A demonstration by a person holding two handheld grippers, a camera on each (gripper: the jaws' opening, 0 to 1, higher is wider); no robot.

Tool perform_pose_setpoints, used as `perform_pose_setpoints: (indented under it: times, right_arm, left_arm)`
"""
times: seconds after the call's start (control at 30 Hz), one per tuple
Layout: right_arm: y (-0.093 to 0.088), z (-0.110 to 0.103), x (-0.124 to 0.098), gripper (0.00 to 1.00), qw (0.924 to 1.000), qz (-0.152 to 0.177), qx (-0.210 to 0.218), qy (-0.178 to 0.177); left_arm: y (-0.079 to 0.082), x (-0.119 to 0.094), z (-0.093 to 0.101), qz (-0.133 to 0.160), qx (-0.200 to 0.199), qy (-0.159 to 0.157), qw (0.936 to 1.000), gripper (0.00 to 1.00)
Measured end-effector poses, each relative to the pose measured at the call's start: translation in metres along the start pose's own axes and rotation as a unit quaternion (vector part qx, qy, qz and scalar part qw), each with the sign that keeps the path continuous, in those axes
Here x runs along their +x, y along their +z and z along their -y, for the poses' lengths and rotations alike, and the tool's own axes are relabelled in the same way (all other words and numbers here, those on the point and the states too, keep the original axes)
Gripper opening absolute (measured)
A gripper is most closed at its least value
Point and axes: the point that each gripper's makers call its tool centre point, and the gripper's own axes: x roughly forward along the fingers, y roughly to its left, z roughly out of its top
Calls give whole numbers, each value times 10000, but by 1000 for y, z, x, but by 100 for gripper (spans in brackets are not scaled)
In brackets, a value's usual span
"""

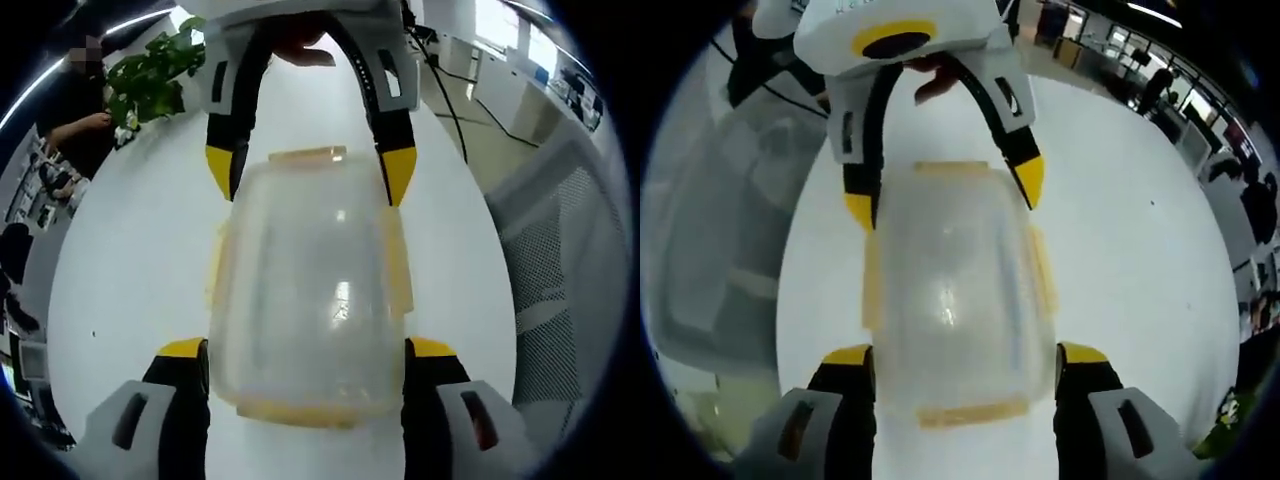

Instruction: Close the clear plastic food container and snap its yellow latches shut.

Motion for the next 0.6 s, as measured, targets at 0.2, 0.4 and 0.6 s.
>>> perform_pose_setpoints:
  times: [0.2, 0.4, 0.6]
  right_arm:
    - [3, -3, 2, 72, 9999, -103, 48, -19]
    - [15, -9, 8, 73, 9999, -93, 75, -10]
    - [30, -14, 16, 73, 9999, -118, 23, 27]
  left_arm:
    - [-3, -2, 2, 43, 63, 10, 10000, 79]
    - [-14, -6, 5, 28, 75, 28, 10000, 79]
    - [-31, -14, 9, 43, -9, 94, 9999, 80]
